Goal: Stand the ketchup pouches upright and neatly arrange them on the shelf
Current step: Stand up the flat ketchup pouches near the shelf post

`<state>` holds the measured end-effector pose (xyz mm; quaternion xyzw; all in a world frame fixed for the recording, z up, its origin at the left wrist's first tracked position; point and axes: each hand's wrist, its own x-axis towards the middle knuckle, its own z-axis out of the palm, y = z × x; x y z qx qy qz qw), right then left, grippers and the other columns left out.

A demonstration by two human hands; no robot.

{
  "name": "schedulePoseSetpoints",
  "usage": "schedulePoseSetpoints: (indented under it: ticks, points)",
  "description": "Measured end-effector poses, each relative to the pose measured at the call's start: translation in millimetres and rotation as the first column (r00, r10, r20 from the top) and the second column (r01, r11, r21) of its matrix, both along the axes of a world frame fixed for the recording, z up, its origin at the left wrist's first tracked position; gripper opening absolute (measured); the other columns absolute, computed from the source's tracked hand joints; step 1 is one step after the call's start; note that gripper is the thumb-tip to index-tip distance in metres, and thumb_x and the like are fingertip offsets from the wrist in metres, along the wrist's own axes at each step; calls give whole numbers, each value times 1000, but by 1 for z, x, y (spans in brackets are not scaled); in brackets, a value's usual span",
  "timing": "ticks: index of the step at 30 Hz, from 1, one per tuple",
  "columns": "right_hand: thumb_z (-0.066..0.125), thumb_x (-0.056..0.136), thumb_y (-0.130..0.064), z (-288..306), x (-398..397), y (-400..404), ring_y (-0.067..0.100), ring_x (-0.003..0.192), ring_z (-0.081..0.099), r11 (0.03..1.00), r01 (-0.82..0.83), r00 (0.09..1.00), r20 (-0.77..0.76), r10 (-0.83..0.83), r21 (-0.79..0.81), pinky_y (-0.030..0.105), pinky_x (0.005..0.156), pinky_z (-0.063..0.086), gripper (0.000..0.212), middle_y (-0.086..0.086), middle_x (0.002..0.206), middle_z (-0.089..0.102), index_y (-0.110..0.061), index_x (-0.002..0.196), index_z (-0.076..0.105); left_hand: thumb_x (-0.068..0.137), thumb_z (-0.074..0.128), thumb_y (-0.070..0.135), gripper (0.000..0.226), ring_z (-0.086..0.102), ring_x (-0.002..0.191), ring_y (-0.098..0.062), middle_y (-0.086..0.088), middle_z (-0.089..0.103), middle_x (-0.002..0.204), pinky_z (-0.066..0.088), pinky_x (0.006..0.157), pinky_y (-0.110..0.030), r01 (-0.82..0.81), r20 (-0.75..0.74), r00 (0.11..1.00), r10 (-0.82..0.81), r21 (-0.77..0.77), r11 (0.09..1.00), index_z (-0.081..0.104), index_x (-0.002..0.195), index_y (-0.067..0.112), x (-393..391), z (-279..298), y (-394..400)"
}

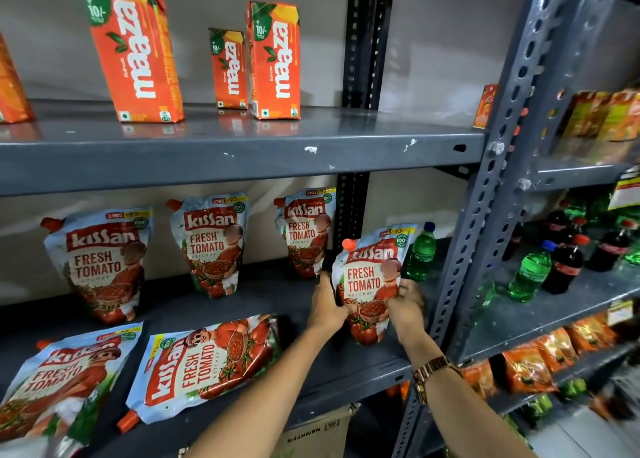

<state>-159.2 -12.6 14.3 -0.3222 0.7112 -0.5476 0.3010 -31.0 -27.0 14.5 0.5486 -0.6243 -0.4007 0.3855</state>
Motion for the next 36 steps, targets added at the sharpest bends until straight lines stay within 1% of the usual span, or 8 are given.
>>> schedulePoseSetpoints:
  ticks: [5, 9, 15, 21, 26, 30, 32, 36]
  points:
    - [55, 80, 2, -2, 8, 22, 36, 97, 64, 998, 61, 951, -301, -64, -17, 42, 86, 52, 29, 22, 106, 68, -2, 109, 51, 68, 76, 2, 67, 52, 120, -26, -12, 54, 129, 45, 100, -38, -6, 86, 996, 4, 24, 1000, 45, 127, 10, 17, 6, -2]
    - [59, 81, 0, 1, 21, 34, 36, 93, 63, 981, 54, 905, -407, -126, -184, 40, 79, 52, 24, 21, 99, 65, -2, 103, 50, 71, 73, -3, 50, 54, 91, -19, -17, 61, 116, 51, 87, -36, -183, 66, 981, 184, -22, 983, 54, 117, 3, 42, 15, -2]
    - [57, 82, -5, 3, 57, 35, 28, 77, 60, 948, -257, 793, -602, 95, -190, 30, 67, 42, 13, 15, 80, 65, -2, 95, 61, 76, 65, -2, 34, 62, 104, -32, -18, 66, 112, 49, 93, -35, -486, 7, 874, 486, 24, 874, 59, 109, 1, 95, 20, 20]
    - [59, 82, -2, 2, 106, 29, 20, 72, 56, 839, -522, 713, -617, 331, -153, 25, 68, 41, 16, 6, 75, 58, -4, 97, 62, 82, 65, 13, 32, 57, 114, -32, -17, 65, 119, 46, 93, -33, -608, 204, 792, 575, 170, 776, 62, 110, -1, 141, 13, 65]
    - [61, 83, -7, -3, 136, 22, 30, 86, 62, 792, -602, 676, -594, 437, -103, 30, 75, 48, 16, 19, 89, 67, -3, 99, 64, 90, 52, 26, 27, 64, 80, -27, -10, 60, 82, 54, 79, -36, -405, 123, 901, 416, 584, 703, 58, 100, 1, 165, 14, 90]
    - [61, 85, -15, -3, 150, 11, 31, 95, 62, 770, -638, 621, -594, 511, -5, 40, 85, 52, 20, 19, 100, 66, -3, 101, 64, 89, 44, 52, 58, 62, 81, -25, -13, 62, 87, 49, 87, -34, -164, 50, 975, 218, 824, 543, 58, 75, -2, 183, 9, 99]
    - [60, 85, -21, -4, 155, 5, 31, 103, 59, 746, -659, 580, -571, 581, 90, 38, 89, 49, 27, 19, 110, 64, -5, 107, 62, 87, 47, 54, 60, 64, 94, -27, -17, 62, 86, 49, 88, -34, -127, -41, 955, 293, 837, 532, 60, 85, -5, 186, 5, 101]
    - [59, 85, -33, -7, 160, -6, 30, 119, 51, 647, -683, 466, -479, 744, 339, 33, 100, 40, 46, 16, 130, 55, -8, 124, 53, 89, 53, 41, 65, 54, 121, -36, -26, 53, 130, 49, 88, -38, -73, -282, 796, 535, 833, 548, 45, 127, -11, 175, 3, 105]
